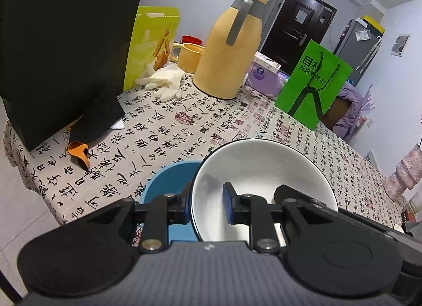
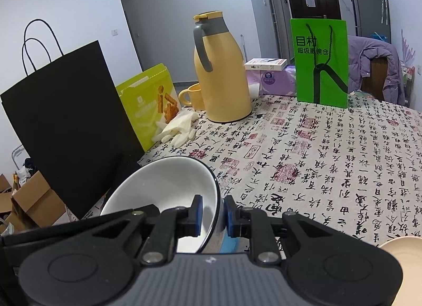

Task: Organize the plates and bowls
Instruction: 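Lower the white bowl into the blue bowl with both grippers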

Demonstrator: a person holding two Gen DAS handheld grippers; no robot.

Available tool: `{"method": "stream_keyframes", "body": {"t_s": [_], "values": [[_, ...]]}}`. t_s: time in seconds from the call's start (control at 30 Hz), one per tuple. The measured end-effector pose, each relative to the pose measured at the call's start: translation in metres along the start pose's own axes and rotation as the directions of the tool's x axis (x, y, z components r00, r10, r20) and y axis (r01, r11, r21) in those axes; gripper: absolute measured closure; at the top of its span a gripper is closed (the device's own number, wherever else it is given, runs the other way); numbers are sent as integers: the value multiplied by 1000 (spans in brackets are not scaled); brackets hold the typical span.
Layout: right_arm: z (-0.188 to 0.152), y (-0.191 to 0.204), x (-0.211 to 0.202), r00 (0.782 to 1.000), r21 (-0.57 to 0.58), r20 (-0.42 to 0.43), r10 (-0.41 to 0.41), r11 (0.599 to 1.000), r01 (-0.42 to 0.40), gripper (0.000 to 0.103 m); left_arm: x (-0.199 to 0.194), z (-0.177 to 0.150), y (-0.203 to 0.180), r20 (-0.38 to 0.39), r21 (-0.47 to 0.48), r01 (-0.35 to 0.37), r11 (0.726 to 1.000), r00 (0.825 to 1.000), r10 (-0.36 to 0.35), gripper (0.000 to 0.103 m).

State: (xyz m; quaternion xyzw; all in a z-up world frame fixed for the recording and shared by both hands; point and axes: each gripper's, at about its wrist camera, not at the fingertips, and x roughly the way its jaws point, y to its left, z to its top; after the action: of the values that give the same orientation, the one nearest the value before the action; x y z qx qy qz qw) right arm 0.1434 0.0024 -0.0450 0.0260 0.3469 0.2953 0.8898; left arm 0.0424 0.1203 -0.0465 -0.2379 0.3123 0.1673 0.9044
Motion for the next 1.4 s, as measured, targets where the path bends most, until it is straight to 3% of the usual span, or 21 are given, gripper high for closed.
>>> {"method": "stream_keyframes", "body": {"t_s": [0.8, 1.17, 1.4], "values": [[-13, 2, 37, 996, 17, -87, 37, 999, -35, 84, 25, -4, 26, -62, -21, -17, 1000, 998, 16, 79], [-20, -5, 51, 993, 25, -108, 56, 998, -53, 84, 46, -10, 32, -115, 23, -18, 1000, 993, 20, 78], [-25, -8, 62, 990, 24, -124, 70, 997, -68, 84, 49, -9, 33, -105, 53, -14, 999, 994, 19, 78]]}}
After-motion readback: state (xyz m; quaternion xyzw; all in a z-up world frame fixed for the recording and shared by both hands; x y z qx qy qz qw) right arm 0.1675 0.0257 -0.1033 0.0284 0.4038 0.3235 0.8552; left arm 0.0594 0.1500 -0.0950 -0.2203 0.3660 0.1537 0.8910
